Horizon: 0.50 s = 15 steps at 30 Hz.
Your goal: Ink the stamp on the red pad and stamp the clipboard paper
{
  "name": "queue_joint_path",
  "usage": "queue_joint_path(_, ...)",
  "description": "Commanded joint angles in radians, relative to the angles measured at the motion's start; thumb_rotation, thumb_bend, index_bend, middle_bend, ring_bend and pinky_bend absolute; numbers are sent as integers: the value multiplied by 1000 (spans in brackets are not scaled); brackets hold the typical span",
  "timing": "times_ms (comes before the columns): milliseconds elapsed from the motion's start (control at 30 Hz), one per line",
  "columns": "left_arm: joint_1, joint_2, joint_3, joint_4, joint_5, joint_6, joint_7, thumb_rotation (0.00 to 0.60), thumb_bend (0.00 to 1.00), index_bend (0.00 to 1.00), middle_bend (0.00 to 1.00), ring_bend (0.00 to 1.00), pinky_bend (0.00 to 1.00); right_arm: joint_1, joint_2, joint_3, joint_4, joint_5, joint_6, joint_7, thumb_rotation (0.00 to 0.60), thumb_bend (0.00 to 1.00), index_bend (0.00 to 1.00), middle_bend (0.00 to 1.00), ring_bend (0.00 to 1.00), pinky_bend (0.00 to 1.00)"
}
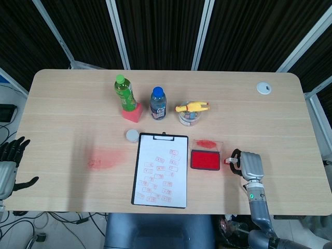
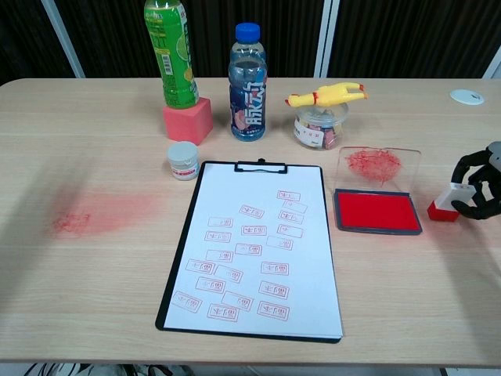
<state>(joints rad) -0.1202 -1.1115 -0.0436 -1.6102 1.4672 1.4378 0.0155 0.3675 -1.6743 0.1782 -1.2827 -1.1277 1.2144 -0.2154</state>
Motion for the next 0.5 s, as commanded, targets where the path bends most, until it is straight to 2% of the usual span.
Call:
queue_joint_path(33,1,-1,0,0,-1,1,1,600,44,0,0,0,0,0,0,2,1,-1,-2,-1,600,580,882,734,819,872)
queue_joint_path(500,3,-3,-2,-3,-3,6,8,600,44,0,0,0,0,-10,-2,2,5,-10,-5,4,600,581,882,734,819,872)
